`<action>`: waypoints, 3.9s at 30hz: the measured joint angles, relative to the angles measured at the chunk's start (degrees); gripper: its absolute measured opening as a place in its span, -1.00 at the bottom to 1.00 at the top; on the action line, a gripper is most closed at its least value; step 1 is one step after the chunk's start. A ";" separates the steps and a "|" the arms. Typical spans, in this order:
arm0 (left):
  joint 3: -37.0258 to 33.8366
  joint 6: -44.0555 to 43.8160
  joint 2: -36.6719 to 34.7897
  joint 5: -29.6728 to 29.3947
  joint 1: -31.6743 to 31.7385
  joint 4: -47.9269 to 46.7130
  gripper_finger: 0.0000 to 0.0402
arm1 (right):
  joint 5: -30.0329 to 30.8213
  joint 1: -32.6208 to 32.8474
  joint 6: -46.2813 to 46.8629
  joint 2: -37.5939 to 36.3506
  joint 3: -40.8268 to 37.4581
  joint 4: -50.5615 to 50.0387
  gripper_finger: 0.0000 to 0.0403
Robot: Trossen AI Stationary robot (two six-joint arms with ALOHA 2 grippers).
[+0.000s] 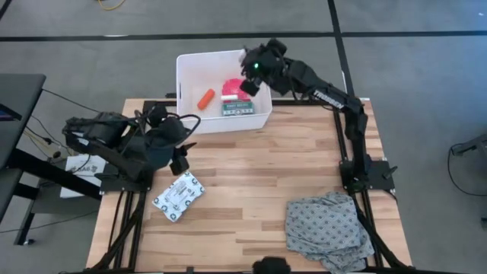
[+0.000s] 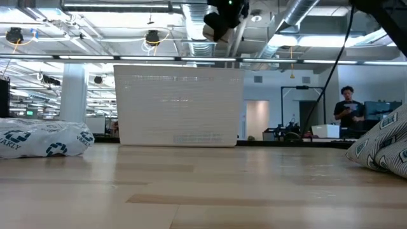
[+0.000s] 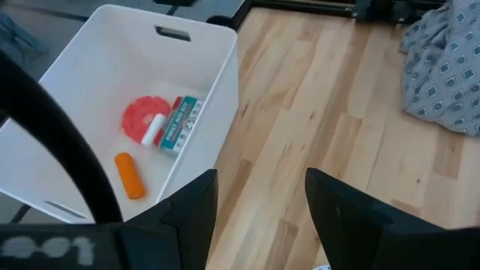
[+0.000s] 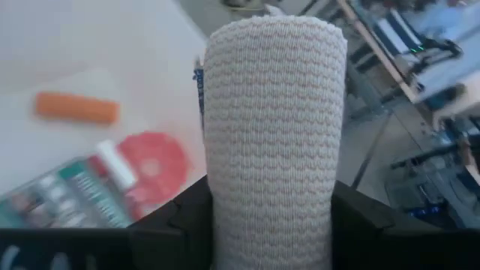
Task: Pick & place medical supplies in basket/bin
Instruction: Put the white bandage into the white bin, then put the white mailer bag into the white bin
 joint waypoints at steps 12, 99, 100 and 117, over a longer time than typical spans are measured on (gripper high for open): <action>-0.01 0.87 0.74 -0.63 -1.53 0.01 -0.04 | -0.36 -5.28 4.36 4.46 -0.03 -1.19 0.12; -83.65 -49.85 -5.78 6.42 -14.13 73.46 -0.04 | -29.37 23.37 32.62 0.56 0.01 -26.01 0.17; -83.65 -48.50 -4.31 6.76 -13.49 75.46 -0.04 | -29.96 23.54 33.98 0.56 0.01 -25.91 0.17; -71.13 -28.17 1.51 10.16 -10.00 72.01 -0.04 | -29.99 30.97 35.04 0.56 0.01 -24.43 0.17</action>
